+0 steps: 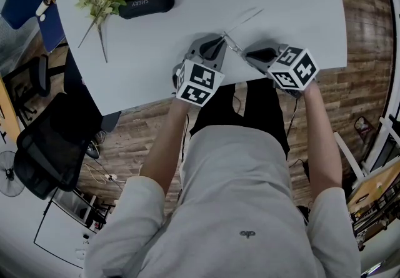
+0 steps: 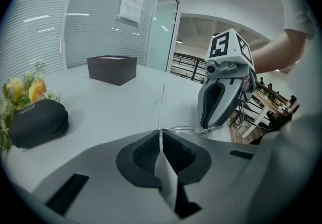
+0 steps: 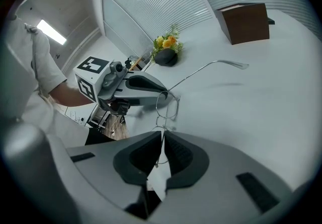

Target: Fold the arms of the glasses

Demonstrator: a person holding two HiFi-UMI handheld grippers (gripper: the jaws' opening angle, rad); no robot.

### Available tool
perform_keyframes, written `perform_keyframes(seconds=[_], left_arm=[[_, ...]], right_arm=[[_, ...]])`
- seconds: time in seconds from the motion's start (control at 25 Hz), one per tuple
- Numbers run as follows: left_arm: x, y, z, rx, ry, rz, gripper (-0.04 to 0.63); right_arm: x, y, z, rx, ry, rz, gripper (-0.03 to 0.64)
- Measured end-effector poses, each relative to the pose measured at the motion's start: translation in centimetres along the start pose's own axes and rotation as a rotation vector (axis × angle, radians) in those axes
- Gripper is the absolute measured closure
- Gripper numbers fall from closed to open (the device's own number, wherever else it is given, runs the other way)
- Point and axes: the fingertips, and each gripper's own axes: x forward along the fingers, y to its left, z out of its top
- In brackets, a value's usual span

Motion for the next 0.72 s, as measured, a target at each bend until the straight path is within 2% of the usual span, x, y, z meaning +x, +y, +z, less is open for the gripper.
perform_keyframes(seconds=[0.48, 0.72], left_arm=[[0.3, 0.2, 0.7, 0.004, -0.005, 0.002, 0.563], [0.4, 0.0, 0.9, 0.007, -0.003, 0.002, 0.563]], right_arm=[[-0.3, -0.4, 0.1, 0.018, -0.010, 0.007, 0.553], [-1.5, -0.6, 0.7, 0.030, -0.050, -0.002, 0.523]])
